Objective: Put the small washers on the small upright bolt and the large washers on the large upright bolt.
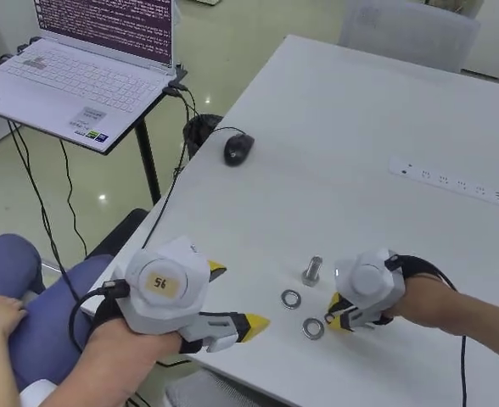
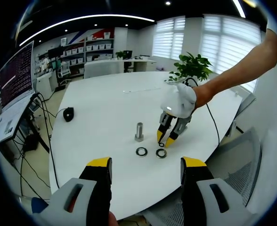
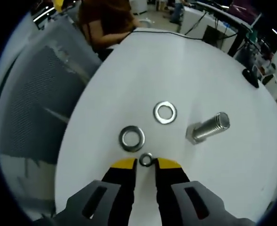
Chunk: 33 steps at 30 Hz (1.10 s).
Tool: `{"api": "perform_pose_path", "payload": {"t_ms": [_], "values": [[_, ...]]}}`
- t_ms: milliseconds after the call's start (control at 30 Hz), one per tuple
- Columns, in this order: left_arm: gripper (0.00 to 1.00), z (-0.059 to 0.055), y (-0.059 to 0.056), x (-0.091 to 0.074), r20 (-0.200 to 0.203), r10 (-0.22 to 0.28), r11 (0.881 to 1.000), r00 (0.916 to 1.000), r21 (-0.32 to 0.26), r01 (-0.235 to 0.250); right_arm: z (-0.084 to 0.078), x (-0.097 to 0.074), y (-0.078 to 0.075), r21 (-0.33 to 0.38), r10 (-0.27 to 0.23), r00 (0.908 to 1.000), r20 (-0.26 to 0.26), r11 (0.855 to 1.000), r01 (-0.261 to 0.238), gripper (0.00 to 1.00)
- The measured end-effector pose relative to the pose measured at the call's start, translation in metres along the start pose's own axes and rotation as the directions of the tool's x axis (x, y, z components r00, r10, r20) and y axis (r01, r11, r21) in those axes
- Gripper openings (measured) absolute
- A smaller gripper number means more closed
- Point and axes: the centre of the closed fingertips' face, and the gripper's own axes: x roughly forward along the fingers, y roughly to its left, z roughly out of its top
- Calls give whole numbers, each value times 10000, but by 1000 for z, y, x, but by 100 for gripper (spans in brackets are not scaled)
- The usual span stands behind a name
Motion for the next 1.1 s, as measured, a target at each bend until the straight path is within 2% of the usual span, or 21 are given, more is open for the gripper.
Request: {"api": "perform_pose_path", "payload": {"t_ms": [167,267,433,567,633,700,800,900,967,1000,1033,1067,1100], "values": [[58,2,-1,1,35,-14,10000,10000,26,14,-1,0,0,179,-195,9998,3,9997,195,14],[58,2,-2,0,27,-11,10000,10000,41,11,-2,0,0,728,-373,9992,168,9967,360,14],[58,0,-1,-1,-15,18,10000,10000,29,-18,-6,-1,1,1582,-647,9974,308,9856,591,13],[58,-1,1,-2,-39,49,10000,10000,5,-49,-10,-3,4,2435,-930,9944,510,9668,779,13],[58,-1,0,-1,-33,44,10000,10000,2,-44,-11,-5,6,3005,-1095,9917,679,9500,843,13],[58,-1,0,-1,-37,26,10000,10000,11,-26,-13,-7,8,3646,-1312,9879,826,9265,926,13],[58,0,-2,1,-25,-25,10000,10000,21,25,-17,-13,13,4130,-1582,9824,993,9048,1040,13],[58,2,-3,4,-8,-87,9999,10000,52,87,-26,-18,17,4779,-1896,9760,1069,8706,1168,13],[58,4,-5,6,-11,-139,9999,9999,96,139,-36,-22,19,5332,-2147,9722,939,8355,1330,13],[58,4,-6,6,-14,-152,9998,9999,120,152,-42,-25,20,5646,-2307,9685,935,8136,1393,13],[58,5,-7,7,-7,-194,9997,9998,152,194,-46,-27,20,5844,-2451,9646,977,7986,1438,13],[58,6,-7,7,1,-220,9996,9998,162,220,-51,-32,19,6156,-2654,9592,971,7733,1516,13],[58,6,-8,8,0,-245,9995,9997,189,245,-55,-35,19,6312,-2761,9563,964,7598,1558,13]]}}
